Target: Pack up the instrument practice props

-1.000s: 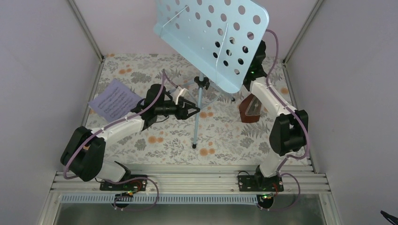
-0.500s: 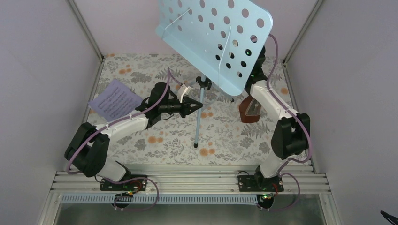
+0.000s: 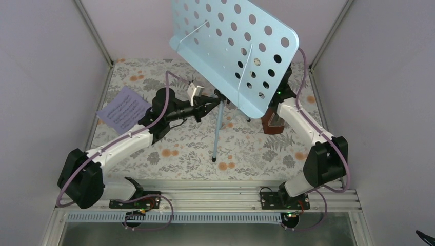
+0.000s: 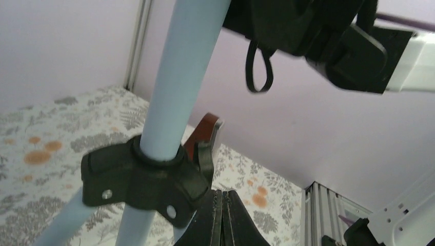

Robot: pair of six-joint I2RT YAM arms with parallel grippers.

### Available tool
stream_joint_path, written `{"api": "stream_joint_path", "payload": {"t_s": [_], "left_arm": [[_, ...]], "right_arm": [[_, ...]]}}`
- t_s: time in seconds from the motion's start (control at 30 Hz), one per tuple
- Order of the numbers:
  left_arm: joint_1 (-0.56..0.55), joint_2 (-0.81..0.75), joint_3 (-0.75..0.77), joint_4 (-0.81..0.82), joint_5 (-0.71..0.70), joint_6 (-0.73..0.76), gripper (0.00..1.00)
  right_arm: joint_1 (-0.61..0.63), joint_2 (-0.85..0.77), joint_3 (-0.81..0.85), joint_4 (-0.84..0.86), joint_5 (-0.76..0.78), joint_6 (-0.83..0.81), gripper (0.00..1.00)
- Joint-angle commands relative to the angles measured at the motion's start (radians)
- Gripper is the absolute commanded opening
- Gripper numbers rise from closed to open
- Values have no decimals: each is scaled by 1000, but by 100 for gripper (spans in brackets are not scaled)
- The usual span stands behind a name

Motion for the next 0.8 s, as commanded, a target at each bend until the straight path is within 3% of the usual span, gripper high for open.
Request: {"api": "stream_joint_path", "payload": {"t_s": [0.0, 0.13, 0.17, 0.33, 0.47, 0.57, 0.77], "left_arm": [[-10, -33, 30, 37, -25, 22, 2], [-12, -70, -13, 4, -47, 37, 3], [-12, -84, -30, 0, -56, 43, 8], [-12, -145, -136, 4, -81, 103, 44], [-15, -132, -179, 63, -50, 133, 84], [-24, -107, -189, 132, -25, 146, 93], [-51, -33, -135, 162, -57, 202, 99]], "right_arm": [[24, -7, -76, -117, -15, -33, 4], [29, -33, -131, -82, -2, -13, 4], [31, -39, -142, -81, 2, -12, 4], [40, -65, -197, -80, 18, -18, 4], [46, -75, -237, -70, 28, -12, 4], [53, -77, -262, -60, 37, -2, 4], [70, -96, -328, -35, 57, 17, 4]]}}
